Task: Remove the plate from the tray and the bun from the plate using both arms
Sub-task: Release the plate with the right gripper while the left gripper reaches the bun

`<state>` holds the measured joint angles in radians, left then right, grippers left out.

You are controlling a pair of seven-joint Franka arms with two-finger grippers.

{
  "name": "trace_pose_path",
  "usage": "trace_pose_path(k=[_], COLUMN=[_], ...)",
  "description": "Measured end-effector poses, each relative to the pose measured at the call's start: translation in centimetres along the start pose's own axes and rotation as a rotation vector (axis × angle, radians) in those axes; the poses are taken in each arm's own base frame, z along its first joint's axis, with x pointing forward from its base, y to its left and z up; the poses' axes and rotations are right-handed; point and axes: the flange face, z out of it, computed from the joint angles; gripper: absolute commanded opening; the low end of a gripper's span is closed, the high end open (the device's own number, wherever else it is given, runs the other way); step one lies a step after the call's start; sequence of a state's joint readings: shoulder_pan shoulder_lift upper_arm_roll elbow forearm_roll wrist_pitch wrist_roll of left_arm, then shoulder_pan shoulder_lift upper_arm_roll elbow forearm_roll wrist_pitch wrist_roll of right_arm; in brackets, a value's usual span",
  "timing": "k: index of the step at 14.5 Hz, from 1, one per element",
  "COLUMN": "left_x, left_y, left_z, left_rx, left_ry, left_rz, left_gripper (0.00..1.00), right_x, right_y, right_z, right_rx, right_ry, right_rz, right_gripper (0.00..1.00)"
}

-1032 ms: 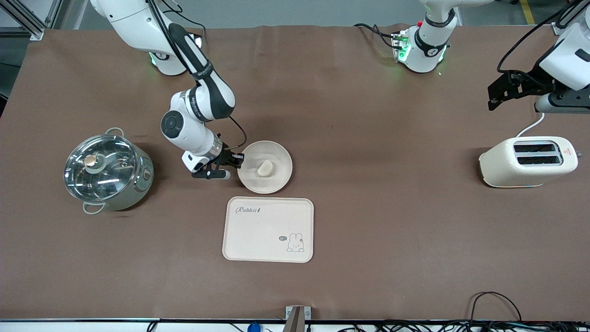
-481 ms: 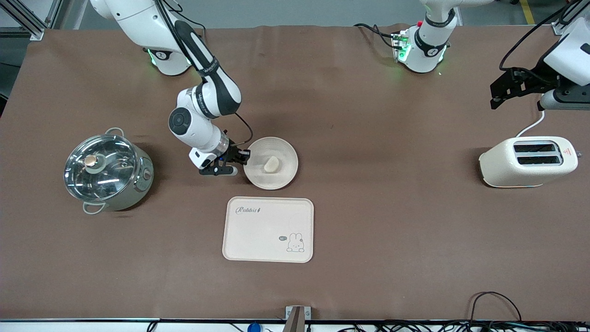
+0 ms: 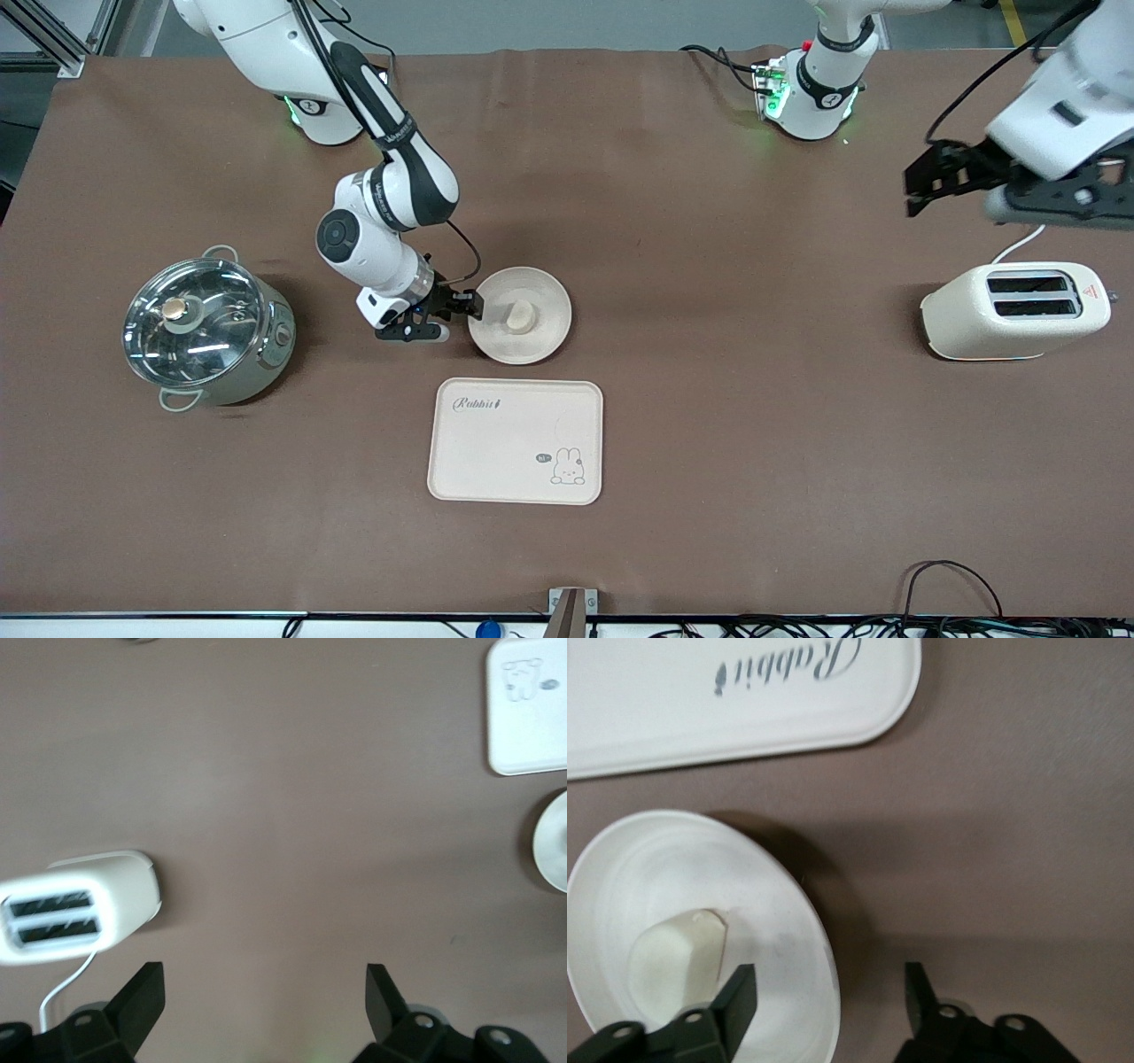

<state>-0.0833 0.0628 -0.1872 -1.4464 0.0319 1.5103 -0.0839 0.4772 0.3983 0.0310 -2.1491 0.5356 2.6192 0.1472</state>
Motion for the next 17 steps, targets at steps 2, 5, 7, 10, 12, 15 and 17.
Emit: trace_pose_path(k=[2,5,7,10,12,15,17], left_x=[2.3,4.9,5.7,5.6,4.6,2.9,2.0], left_y=[4.6,13.7,19.7,26.9,31.6,37.2,39.8], left_z=[3.6,11.0,15.6,21.4,25.1,29.4,32.0], left_rx=[-0.019,-0.069,-0.091,-0.12,-0.136,-0.171,-0.193], left_ry=[-0.005,-0.043,-0.033,-0.027,-0.028,-0.014,0.0], left_rz=[0.018,-0.033,-0.1,-0.177,-0.2,-0.237,-0.238], left_gripper=[1.0,1.0,1.0,0.99,0.99,0.97,0.96], right_x=[2.3,6.1,7.6,8.9,9.8,9.6,9.0], right_y=[0.9,4.7,8.8,14.9,17.4,18.3,19.1], right_z=[-3.2,-12.2,-18.0,-25.9,-33.0,-43.5,-48.2], right_rx=[0.028,0.078,0.083,-0.027,-0.13,-0.277,-0.303], right_ry=[-0.023,0.0,0.044,0.001,-0.028,0.015,0.054], right_rz=[0.034,0.039,-0.002,-0.069,-0.092,-0.1,-0.076], right_gripper=[1.0,1.0,1.0,1.0,1.0,1.0,1.0])
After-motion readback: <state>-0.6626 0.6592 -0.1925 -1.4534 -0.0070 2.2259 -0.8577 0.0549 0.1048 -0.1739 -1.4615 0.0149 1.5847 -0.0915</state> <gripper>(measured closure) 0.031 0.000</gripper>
